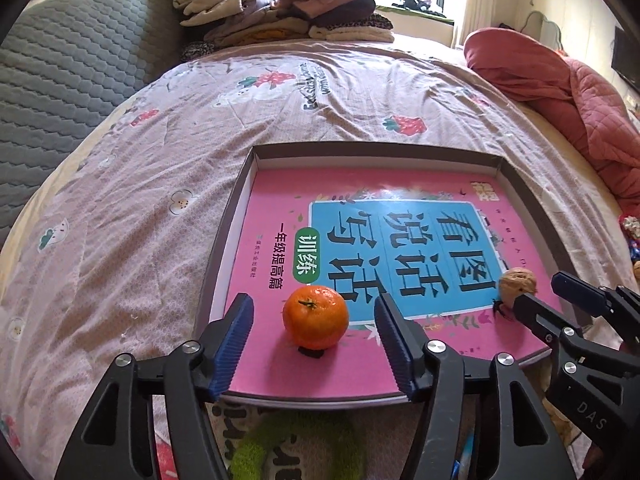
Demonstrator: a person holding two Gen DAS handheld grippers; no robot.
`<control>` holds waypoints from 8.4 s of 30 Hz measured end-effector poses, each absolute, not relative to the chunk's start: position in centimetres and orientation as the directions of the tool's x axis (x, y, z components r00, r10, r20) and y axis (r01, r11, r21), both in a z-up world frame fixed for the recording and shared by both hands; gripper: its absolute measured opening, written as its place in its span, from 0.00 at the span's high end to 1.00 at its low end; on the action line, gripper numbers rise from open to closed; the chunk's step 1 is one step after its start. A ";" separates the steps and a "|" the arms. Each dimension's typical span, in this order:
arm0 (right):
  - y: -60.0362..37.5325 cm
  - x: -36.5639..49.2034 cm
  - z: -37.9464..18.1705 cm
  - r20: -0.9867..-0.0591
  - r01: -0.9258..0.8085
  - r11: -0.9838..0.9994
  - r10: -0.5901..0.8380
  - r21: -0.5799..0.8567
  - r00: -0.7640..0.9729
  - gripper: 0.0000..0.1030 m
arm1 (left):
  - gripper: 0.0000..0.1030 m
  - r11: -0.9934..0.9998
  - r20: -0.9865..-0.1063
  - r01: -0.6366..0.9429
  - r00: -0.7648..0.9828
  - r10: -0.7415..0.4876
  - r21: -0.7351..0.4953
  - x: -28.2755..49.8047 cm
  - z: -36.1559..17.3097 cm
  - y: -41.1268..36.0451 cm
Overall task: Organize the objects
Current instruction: 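Carry the mandarin and walnut into the tray and open both tools, then withdraw both tools from the tray back toward the scattered items, then grasp the large wrapped candy egg with the left tool while the right tool grasps the second mandarin, then lift the candy egg and mandarin and carry both toward the tray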
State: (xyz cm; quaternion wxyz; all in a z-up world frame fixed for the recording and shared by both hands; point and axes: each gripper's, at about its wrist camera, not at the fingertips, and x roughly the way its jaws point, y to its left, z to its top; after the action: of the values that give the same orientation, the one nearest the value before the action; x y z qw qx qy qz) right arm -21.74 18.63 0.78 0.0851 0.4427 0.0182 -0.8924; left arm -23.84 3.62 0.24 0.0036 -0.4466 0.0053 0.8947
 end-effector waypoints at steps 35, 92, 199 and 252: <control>17.2 -10.2 7.8 -0.593 0.227 -0.974 -0.178 -0.009 -0.786 0.35 | 0.28 -0.998 -0.692 0.049 -0.719 -0.070 0.050 -11.9 6.2 1.2; 18.0 -3.8 5.6 -0.637 0.205 -0.977 -0.199 0.065 -0.745 0.35 | 0.28 -0.999 -0.722 -0.026 -0.692 -0.013 0.043 -3.7 4.8 2.5; 16.9 -3.9 -1.6 -0.749 0.269 -0.962 -0.208 0.041 -0.630 0.60 | 0.43 -0.986 -0.843 -0.143 -0.518 0.147 -0.084 -4.8 -1.8 5.3; 16.8 -7.8 3.3 -0.659 0.245 -0.969 -0.206 0.034 -0.723 0.60 | 0.43 -0.990 -0.711 -0.142 -0.696 0.102 -0.002 -10.9 3.0 3.1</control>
State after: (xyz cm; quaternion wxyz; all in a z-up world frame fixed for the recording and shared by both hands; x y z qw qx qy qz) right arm -7.81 16.83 3.29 0.1215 0.3517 0.0280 -0.9278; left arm -10.88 3.05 3.02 0.0662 -0.3844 0.0264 0.9204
